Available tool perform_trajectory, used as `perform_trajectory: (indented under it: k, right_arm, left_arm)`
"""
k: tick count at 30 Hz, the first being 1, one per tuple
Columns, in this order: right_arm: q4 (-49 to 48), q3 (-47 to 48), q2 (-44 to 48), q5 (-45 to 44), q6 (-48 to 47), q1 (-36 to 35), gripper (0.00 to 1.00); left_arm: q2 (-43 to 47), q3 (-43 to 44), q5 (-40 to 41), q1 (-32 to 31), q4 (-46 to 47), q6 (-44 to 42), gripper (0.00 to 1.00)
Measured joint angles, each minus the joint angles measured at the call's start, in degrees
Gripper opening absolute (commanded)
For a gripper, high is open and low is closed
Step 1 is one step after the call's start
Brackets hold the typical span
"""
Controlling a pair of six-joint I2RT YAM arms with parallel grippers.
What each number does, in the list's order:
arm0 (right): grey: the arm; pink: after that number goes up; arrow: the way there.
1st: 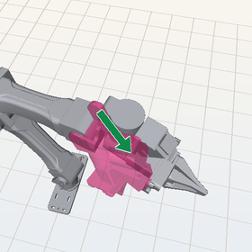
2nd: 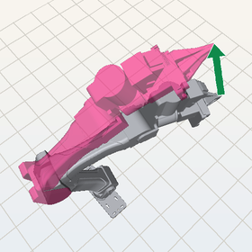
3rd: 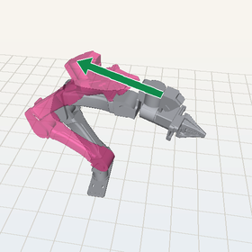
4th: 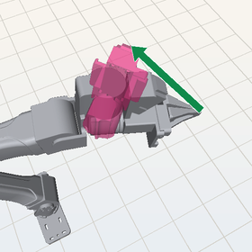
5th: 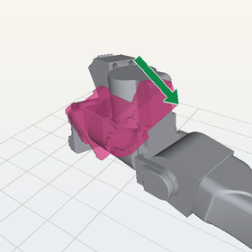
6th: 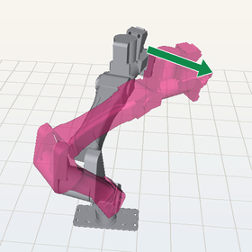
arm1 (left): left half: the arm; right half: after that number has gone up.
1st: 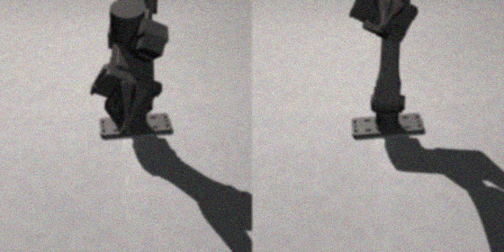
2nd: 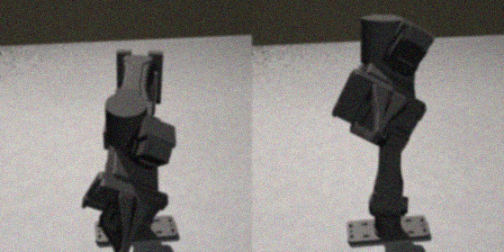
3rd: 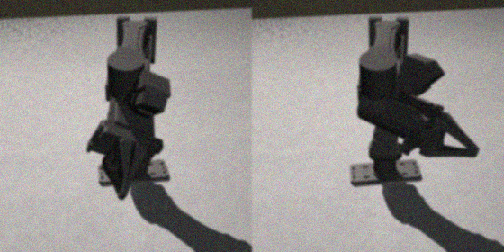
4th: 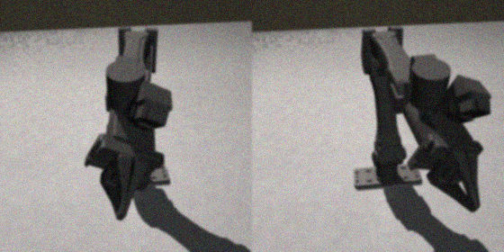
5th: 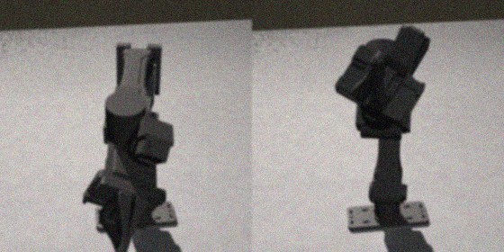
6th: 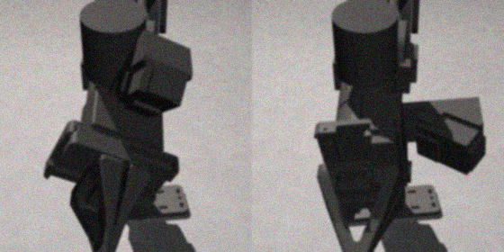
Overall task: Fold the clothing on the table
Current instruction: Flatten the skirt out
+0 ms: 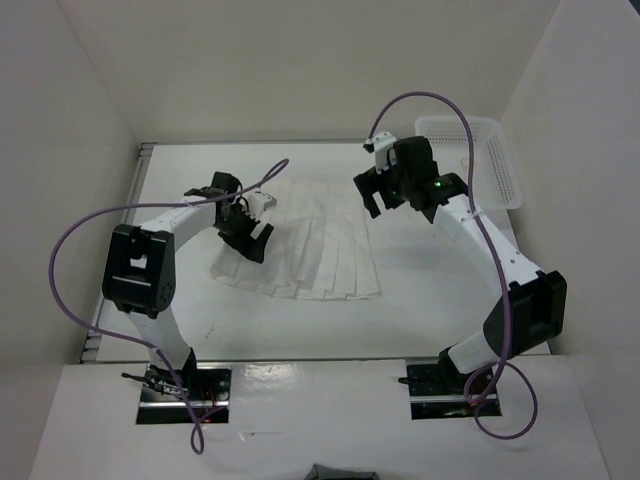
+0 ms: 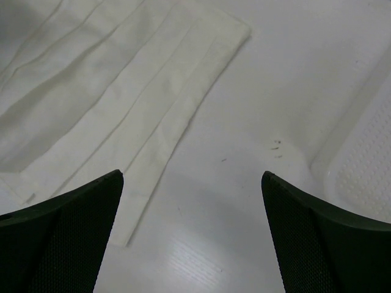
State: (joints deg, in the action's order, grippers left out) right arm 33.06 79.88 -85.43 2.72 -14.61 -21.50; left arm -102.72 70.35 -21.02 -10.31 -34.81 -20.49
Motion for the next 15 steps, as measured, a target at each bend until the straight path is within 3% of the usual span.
perform_trajectory:
  k: [15]
  right_arm:
    - [2.14,-5.6,8.2,2.1,0.24,0.13,0.98]
  left_arm:
    - [5.88,-2.47,13.25,3.41,4.33,2.91,1.0]
